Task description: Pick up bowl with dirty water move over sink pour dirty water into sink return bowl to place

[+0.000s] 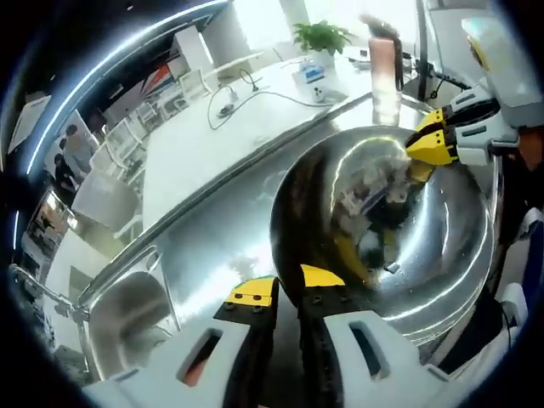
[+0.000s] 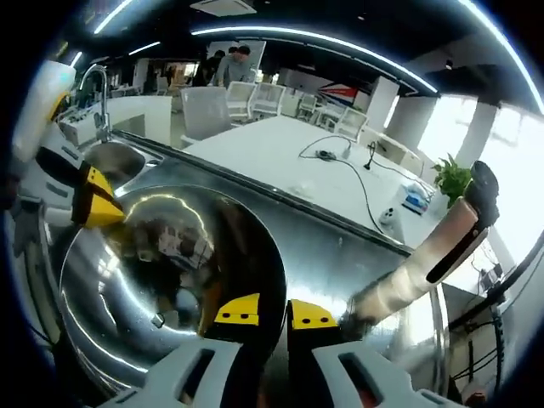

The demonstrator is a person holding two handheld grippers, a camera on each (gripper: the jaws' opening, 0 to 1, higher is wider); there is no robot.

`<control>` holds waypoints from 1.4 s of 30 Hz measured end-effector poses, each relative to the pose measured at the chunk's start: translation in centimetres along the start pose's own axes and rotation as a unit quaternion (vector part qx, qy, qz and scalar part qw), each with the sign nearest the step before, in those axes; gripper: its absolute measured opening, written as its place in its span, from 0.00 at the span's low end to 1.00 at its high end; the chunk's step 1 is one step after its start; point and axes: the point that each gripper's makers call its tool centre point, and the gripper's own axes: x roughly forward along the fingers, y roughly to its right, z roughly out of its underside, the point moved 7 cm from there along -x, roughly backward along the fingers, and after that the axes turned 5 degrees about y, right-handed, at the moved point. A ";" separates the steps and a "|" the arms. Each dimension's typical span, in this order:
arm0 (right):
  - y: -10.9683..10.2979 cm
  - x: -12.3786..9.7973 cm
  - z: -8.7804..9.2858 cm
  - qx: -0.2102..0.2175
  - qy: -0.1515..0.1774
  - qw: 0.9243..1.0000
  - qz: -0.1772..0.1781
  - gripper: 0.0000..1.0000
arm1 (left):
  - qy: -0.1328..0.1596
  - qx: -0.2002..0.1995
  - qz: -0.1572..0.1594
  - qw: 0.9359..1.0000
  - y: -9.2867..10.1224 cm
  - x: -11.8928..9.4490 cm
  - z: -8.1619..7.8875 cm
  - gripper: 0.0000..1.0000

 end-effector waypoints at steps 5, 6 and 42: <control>-0.9 -1.0 -1.7 -0.063 0.097 0.993 0.008 0.21 | 0.082 -0.004 -0.008 0.997 -0.5 -0.2 -0.8 0.06; -1.2 -1.3 -2.1 -0.071 0.108 0.991 0.010 0.23 | 0.090 0.000 -0.012 0.996 -0.5 -0.3 -0.9 0.08; 11.8 -11.8 2.8 0.141 0.337 0.926 0.093 0.44 | 0.422 -0.144 -0.171 0.878 -8.1 -12.0 4.7 0.29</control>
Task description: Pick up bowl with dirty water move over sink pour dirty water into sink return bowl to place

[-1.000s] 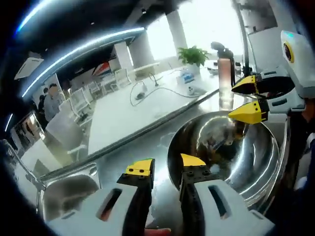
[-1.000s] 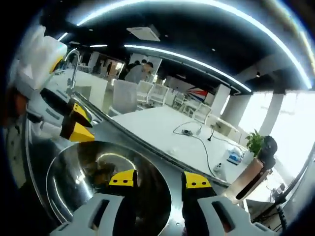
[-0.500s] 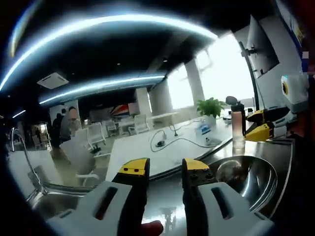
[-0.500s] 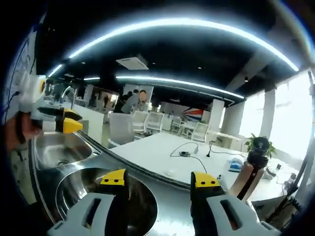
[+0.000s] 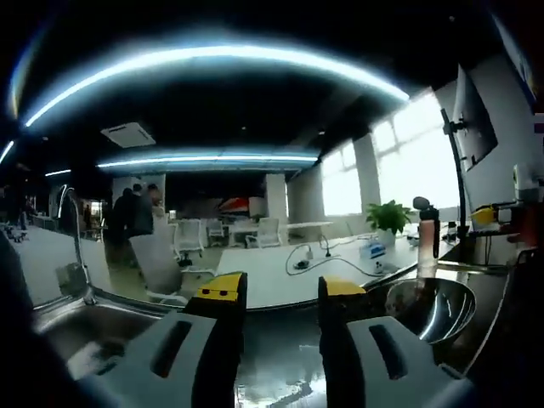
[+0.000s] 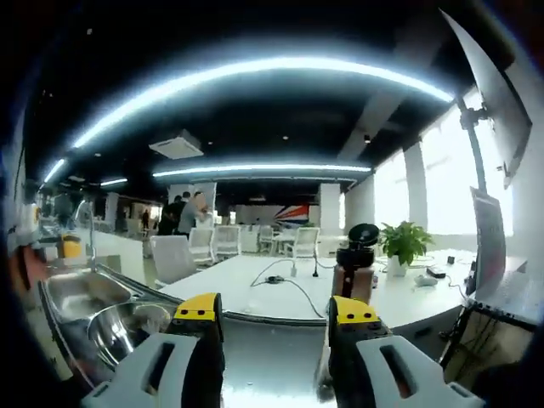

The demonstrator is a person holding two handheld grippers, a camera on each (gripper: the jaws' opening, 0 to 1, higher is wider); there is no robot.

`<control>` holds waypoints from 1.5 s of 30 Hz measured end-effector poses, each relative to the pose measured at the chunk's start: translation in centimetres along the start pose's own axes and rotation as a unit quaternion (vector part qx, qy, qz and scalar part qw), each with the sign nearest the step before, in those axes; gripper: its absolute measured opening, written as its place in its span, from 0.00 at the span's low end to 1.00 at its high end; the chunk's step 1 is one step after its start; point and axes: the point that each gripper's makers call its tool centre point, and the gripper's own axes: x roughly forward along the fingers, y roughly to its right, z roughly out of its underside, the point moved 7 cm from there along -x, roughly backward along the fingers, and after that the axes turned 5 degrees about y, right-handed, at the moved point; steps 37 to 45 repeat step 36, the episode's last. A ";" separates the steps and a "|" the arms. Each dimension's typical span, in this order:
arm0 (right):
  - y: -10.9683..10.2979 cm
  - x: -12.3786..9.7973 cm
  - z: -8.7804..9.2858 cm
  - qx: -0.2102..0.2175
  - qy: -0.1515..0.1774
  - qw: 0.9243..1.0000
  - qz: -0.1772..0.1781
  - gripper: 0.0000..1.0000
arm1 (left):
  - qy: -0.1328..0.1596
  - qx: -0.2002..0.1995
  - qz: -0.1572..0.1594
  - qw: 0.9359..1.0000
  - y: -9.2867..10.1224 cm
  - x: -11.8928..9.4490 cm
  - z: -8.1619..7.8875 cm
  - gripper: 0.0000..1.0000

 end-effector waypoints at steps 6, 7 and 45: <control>2.1 -1.7 0.6 0.003 0.002 1.000 0.029 0.44 | 0.008 0.008 -0.021 1.000 -1.4 -1.9 0.7 0.29; 2.3 -1.9 0.7 0.004 0.005 1.000 0.031 0.44 | 0.011 0.010 -0.023 1.000 -1.7 -2.4 0.8 0.29; 4.1 -6.3 4.1 0.041 0.010 0.998 0.049 0.42 | 0.003 -0.018 -0.067 0.998 -2.9 -5.9 3.0 0.31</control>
